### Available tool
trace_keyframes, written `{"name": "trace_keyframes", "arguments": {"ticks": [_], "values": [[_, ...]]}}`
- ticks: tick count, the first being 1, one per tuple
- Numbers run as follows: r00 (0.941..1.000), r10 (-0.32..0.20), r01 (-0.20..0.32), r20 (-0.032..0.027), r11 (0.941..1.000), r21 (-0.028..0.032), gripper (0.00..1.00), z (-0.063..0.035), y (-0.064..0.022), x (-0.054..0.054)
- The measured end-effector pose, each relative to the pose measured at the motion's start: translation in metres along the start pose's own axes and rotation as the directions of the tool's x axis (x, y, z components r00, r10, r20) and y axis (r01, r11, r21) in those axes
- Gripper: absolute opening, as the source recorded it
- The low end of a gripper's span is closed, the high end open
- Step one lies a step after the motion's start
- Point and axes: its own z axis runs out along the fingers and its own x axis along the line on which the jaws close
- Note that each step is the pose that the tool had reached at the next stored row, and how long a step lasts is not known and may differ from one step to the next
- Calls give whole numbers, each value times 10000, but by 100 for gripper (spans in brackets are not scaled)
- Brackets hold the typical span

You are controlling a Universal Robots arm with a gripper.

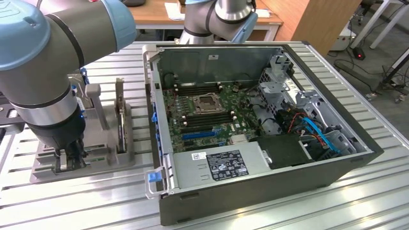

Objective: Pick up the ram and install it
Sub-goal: 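Pick up the ram and move it above insertion slot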

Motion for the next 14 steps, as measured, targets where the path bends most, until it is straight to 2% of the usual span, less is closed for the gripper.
{"name": "trace_keyframes", "arguments": {"ticks": [14], "values": [[10000, -2, 2, 0, 10000, -4, 30, 6, -2, -28]]}}
